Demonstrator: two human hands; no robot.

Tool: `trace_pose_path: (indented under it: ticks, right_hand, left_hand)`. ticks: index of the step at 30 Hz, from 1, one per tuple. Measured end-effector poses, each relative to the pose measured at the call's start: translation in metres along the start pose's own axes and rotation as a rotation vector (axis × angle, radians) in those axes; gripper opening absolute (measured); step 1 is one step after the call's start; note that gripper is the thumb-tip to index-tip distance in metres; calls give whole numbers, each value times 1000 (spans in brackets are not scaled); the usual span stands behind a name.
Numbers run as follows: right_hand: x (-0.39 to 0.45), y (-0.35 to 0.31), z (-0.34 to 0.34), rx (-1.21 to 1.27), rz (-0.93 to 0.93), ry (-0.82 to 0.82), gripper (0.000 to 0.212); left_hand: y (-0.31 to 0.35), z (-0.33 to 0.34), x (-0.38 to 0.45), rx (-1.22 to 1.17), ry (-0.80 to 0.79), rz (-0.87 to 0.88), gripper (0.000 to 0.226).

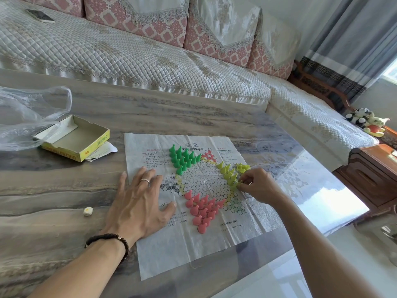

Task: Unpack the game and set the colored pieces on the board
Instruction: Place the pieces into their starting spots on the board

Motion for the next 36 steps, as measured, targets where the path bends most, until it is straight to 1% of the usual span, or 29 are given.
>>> trace_pose_path:
  ticks: [7, 13, 18, 20, 23, 26, 29, 32, 34, 36]
  right_hand:
    - [1, 0, 3, 0, 9, 6, 5]
    - [3, 2, 5, 9, 6, -1, 6]
    - [4, 10, -5, 11, 39, 22, 15]
    - [8, 14, -9, -39, 32, 86, 15]
    - [18, 12, -12, -201, -42, 183, 14]
    - [30, 6, -9, -322, -112, 165, 15]
    - [39, 4, -1, -388, -98, 126, 7]
    - [42, 5, 0, -408, -75, 101, 7]
    - [41, 6, -4, -372, -79, 91, 11]
    - [39, 6, -9, -301, -84, 121, 26]
  left_hand:
    - [1, -2, -1, 13, -2, 6, 78]
    - [0, -3, -1, 16, -18, 8, 80]
    - [1, -5, -2, 0, -12, 9, 80]
    - [1, -4, -2, 6, -14, 9, 81]
    - [0, -3, -1, 7, -15, 9, 82]
    - [0, -4, -1, 2, -15, 9, 81]
    - [1, -4, -2, -6, -1, 6, 81]
    - [1, -4, -2, 10, -11, 7, 81]
    - [1, -4, -2, 12, -12, 9, 81]
    - [2, -5, -2, 3, -11, 9, 83]
Point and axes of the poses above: each hand's wrist, its own x-axis towards the middle knuckle, its own z-axis out of the palm, y = z × x, the point moved 1 cm from there along x, towards the middle knuckle, and after that the axes turned 7 degrees about -z, right-handed, at the moved point
